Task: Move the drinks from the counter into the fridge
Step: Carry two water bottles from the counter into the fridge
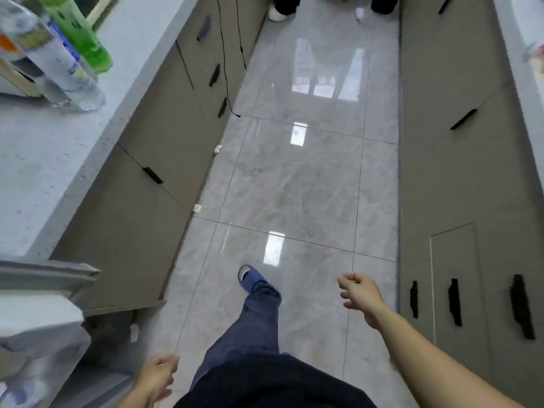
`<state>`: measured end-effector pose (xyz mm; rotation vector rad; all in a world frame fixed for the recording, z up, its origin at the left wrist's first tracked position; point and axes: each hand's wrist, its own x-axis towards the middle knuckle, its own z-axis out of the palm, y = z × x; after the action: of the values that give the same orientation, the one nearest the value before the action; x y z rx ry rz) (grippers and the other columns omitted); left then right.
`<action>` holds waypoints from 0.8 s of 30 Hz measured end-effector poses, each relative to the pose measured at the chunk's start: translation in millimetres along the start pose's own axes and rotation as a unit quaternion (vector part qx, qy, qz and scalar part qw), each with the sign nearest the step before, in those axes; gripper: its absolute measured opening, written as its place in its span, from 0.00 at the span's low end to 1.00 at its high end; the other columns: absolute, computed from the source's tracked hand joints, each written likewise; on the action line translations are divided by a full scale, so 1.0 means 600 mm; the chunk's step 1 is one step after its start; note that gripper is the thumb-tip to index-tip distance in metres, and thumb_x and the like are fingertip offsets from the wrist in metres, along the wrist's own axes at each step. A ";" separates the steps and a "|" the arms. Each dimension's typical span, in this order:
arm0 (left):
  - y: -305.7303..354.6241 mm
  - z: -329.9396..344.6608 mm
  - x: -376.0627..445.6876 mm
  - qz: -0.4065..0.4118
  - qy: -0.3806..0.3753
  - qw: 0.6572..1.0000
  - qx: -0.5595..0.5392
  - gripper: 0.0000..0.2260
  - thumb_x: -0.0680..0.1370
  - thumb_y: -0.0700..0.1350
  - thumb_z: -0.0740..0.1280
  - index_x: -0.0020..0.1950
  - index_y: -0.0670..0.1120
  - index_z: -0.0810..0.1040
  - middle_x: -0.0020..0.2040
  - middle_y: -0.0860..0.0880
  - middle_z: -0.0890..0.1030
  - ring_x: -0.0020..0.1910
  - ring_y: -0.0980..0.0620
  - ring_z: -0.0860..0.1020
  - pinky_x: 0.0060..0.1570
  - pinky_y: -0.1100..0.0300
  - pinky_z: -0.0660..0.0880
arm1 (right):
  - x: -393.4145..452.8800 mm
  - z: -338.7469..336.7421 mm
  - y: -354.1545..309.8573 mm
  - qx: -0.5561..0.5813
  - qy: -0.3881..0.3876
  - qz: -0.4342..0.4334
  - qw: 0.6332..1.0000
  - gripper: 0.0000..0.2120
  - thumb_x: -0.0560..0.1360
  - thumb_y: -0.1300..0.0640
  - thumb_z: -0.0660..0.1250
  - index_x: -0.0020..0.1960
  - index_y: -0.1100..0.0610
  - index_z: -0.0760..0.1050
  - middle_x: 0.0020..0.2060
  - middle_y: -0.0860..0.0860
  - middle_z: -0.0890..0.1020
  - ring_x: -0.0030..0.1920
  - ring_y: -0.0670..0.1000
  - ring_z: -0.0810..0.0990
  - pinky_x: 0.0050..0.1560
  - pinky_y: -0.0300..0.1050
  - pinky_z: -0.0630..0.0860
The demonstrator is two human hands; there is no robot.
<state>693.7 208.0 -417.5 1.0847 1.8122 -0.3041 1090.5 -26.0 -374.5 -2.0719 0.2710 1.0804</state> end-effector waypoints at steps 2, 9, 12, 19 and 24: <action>0.059 0.007 0.014 -0.010 -0.011 1.000 -0.017 0.08 0.78 0.42 0.68 0.40 0.41 0.78 0.37 0.43 0.79 0.33 0.46 0.73 0.37 0.57 0.73 | 0.026 0.006 -0.049 -0.027 0.000 0.000 1.000 0.07 0.76 0.53 0.69 0.50 0.56 0.77 0.41 0.52 0.78 0.38 0.52 0.77 0.38 0.46 0.78; 0.302 0.020 0.044 0.026 -0.054 0.993 -0.105 0.05 0.78 0.44 0.65 0.48 0.44 0.79 0.44 0.45 0.82 0.38 0.47 0.77 0.39 0.58 0.75 | 0.102 0.029 -0.225 -0.136 -0.010 -0.017 0.991 0.07 0.77 0.56 0.68 0.49 0.60 0.78 0.36 0.54 0.77 0.36 0.53 0.74 0.34 0.46 0.73; 0.382 0.014 0.049 0.033 -0.043 0.987 -0.155 0.04 0.78 0.44 0.65 0.49 0.46 0.79 0.45 0.46 0.82 0.39 0.49 0.77 0.39 0.59 0.77 | 0.138 0.038 -0.292 -0.185 -0.020 -0.011 0.983 0.07 0.77 0.57 0.68 0.46 0.61 0.77 0.34 0.55 0.75 0.35 0.54 0.71 0.32 0.43 0.69; 0.494 0.009 0.055 0.019 -0.009 0.965 -0.262 0.02 0.79 0.47 0.66 0.48 0.52 0.78 0.50 0.49 0.80 0.47 0.49 0.80 0.41 0.59 0.79 | 0.253 0.090 -0.459 -0.311 -0.098 -0.031 0.945 0.07 0.78 0.57 0.67 0.43 0.58 0.74 0.33 0.55 0.72 0.34 0.54 0.69 0.36 0.45 0.68; 0.529 0.012 0.035 -0.041 0.053 0.938 -0.339 0.06 0.79 0.49 0.67 0.53 0.49 0.78 0.51 0.46 0.81 0.45 0.49 0.79 0.42 0.57 0.79 | 0.338 0.154 -0.596 -0.400 -0.161 -0.071 0.900 0.06 0.78 0.58 0.67 0.43 0.59 0.75 0.32 0.56 0.70 0.34 0.54 0.67 0.35 0.46 0.67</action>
<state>943.8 396.4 -361.0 0.5438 1.8488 0.3277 1338.0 314.9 -371.4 -2.4837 -0.5832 1.5883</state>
